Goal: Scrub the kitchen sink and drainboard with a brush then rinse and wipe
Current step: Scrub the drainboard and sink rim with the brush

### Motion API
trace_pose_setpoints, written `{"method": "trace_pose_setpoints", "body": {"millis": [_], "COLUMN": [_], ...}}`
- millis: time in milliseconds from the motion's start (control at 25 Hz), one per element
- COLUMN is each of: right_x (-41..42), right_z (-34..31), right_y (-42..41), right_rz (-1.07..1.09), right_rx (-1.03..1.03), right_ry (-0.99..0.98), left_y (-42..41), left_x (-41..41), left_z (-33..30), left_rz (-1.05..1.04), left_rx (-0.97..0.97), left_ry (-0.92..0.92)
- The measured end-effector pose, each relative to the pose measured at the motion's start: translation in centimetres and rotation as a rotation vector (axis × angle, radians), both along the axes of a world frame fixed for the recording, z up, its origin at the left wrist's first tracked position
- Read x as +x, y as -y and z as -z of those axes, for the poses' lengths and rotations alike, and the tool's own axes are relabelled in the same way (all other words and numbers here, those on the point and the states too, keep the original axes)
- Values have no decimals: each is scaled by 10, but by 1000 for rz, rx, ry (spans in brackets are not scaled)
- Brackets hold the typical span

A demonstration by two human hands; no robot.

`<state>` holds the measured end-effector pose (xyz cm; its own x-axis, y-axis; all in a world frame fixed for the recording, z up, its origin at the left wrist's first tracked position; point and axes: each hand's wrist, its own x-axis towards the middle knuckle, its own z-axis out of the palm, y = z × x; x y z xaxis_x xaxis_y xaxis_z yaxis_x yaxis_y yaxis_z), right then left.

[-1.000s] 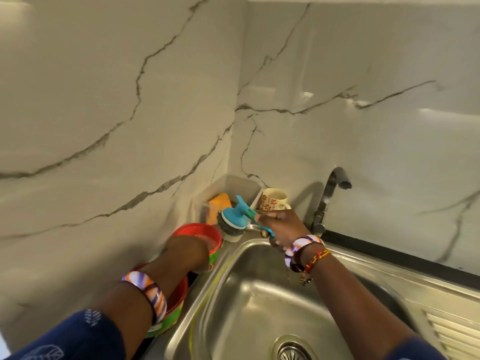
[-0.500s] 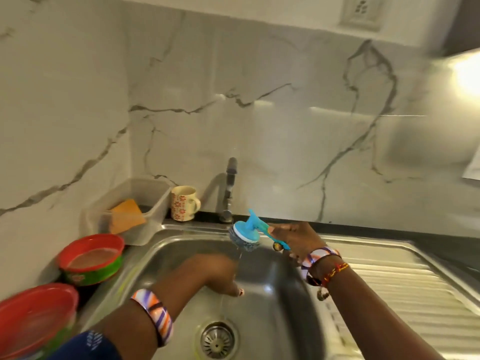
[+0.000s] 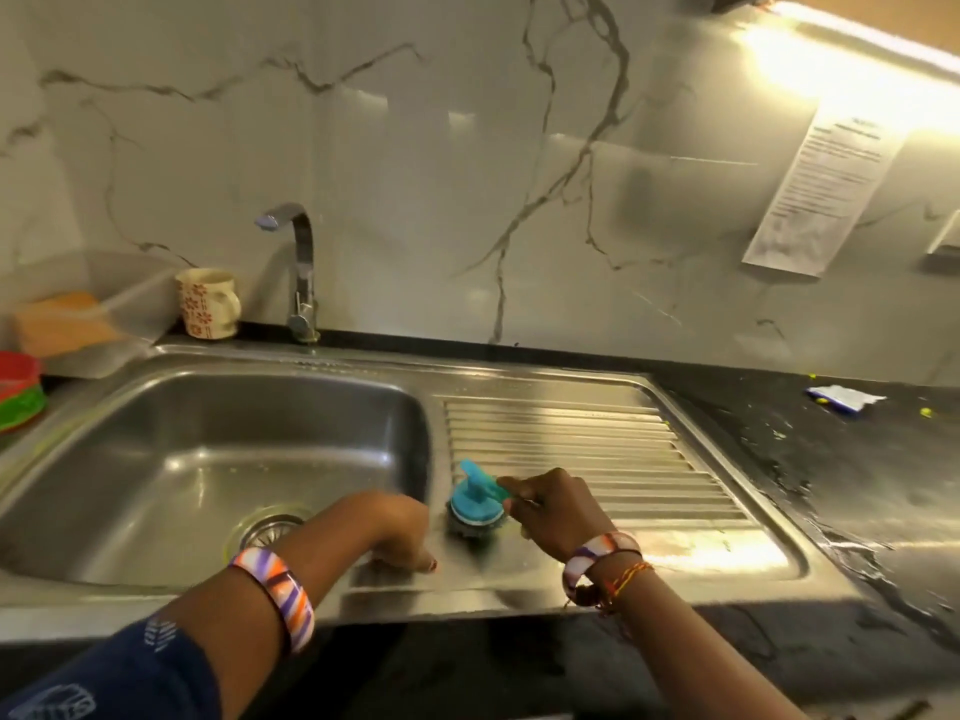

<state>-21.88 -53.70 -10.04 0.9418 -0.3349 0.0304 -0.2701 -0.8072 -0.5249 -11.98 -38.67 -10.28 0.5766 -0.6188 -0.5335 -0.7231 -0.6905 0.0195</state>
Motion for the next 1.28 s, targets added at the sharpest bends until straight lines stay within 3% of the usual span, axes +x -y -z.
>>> {"method": "trace_pose_setpoints", "body": {"millis": [200, 400, 480, 680, 840, 1040, 1280], "right_x": [-61, -109, -101, -39, 1, -31, -100], "right_z": [-6, -12, -14, 13, 22, 20, -8], "right_y": [105, 191, 173, 39, -30, 64, 199], "right_rz": [271, 659, 627, 145, -18, 101, 599], "right_rx": [-183, -160, -118, -91, -34, 10, 10], "right_ry": [-22, -70, -34, 82, 110, 71, -1], "left_y": [1, -4, -4, -1, 0, 2, 2], "left_x": [-13, -22, -22, -13, -2, 5, 12], "left_z": [13, 21, 24, 28, 31, 31, 34], "left_rz": [-143, -212, -238, -276, -289, -317, -347], "left_rx": [-99, -181, -204, -191, -148, -139, -165], "left_ry": [99, 239, 284, 288, 255, 156, 88]}}
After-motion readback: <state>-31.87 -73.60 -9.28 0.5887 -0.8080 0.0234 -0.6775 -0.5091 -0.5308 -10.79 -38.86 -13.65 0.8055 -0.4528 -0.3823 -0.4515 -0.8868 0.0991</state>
